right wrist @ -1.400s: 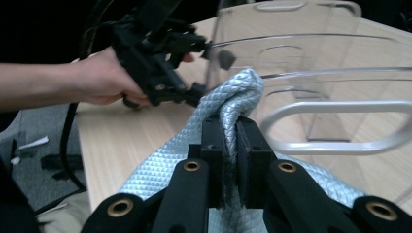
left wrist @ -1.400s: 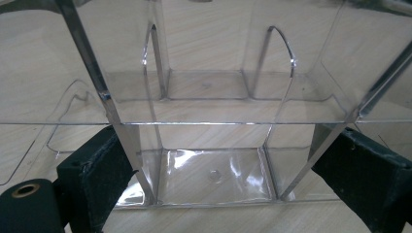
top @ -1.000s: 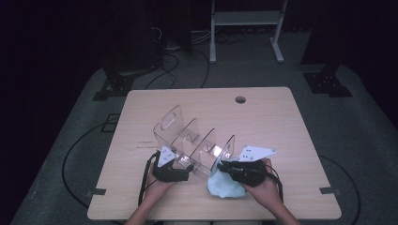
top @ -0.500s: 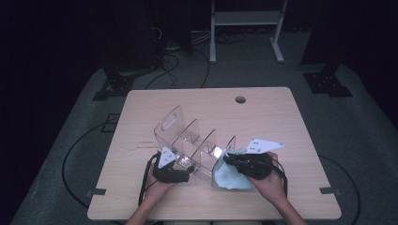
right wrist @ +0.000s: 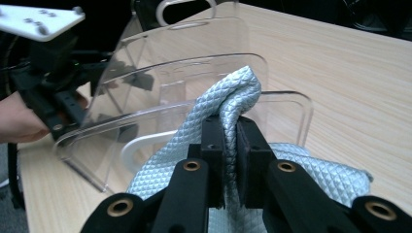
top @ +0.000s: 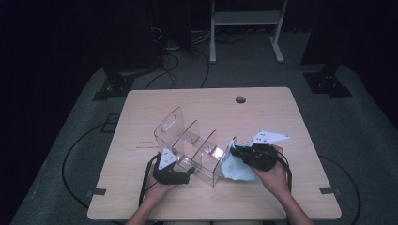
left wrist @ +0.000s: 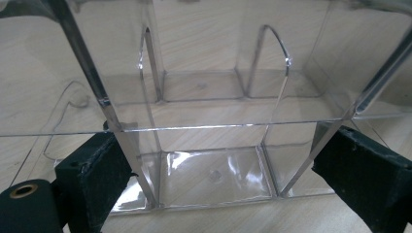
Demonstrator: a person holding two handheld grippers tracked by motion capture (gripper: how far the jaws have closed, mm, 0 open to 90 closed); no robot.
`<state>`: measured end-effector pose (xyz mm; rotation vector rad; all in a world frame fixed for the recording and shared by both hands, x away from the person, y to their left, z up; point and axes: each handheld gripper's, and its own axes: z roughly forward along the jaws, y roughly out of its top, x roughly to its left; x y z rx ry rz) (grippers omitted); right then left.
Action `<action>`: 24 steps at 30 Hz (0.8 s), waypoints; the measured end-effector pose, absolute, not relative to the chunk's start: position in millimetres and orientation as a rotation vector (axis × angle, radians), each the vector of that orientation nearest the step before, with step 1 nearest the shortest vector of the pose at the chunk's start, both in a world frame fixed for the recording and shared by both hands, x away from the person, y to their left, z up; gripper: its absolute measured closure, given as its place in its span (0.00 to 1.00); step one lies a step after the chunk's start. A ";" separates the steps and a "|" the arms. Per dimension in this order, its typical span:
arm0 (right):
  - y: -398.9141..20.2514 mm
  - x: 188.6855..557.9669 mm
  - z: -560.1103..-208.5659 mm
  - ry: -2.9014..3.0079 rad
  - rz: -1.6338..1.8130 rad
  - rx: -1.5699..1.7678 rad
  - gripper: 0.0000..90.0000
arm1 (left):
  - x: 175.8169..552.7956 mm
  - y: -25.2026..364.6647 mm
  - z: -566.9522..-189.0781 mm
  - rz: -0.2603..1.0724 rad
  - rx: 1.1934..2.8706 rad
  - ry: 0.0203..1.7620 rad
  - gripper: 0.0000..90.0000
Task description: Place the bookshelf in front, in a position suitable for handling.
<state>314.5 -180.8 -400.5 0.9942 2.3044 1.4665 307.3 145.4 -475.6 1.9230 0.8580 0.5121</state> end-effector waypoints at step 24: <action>-192.7 346.9 -443.8 2.285 1.382 1.180 0.92 | 308.1 145.5 -475.7 0.516 1.927 0.845 0.07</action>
